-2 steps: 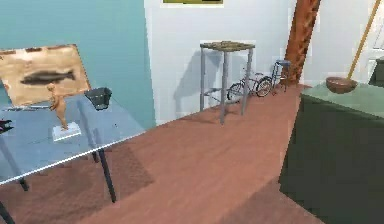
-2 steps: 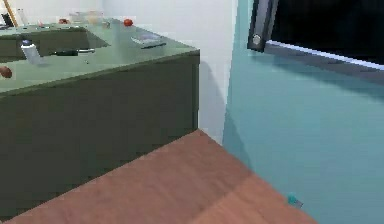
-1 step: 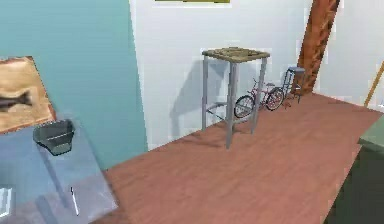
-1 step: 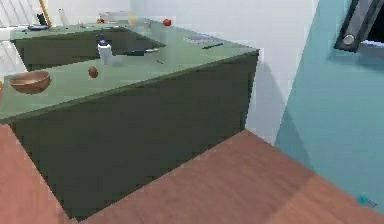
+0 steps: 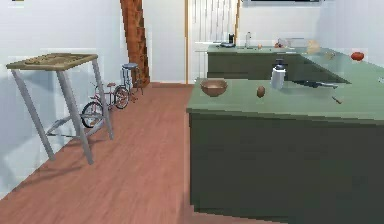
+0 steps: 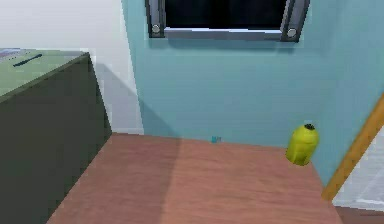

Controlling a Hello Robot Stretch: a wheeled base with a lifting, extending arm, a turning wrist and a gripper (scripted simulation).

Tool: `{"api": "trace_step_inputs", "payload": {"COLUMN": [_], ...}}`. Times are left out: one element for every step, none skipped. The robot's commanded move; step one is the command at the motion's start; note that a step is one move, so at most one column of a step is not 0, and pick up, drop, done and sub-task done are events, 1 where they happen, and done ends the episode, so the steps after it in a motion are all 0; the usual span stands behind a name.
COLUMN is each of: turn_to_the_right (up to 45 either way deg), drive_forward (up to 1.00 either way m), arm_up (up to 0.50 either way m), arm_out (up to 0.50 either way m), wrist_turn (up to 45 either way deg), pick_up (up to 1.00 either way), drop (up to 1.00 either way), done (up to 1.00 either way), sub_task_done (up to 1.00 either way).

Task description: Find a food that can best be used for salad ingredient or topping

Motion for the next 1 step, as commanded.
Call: {"api": "trace_step_inputs", "payload": {"turn_to_the_right": [0.0], "drive_forward": [0.25], "arm_up": [0.0], "arm_out": [0.0], "wrist_turn": [0.0], "pick_up": [0.0], "drop": [0.0], "done": [0.0], "sub_task_done": [0.0]}}
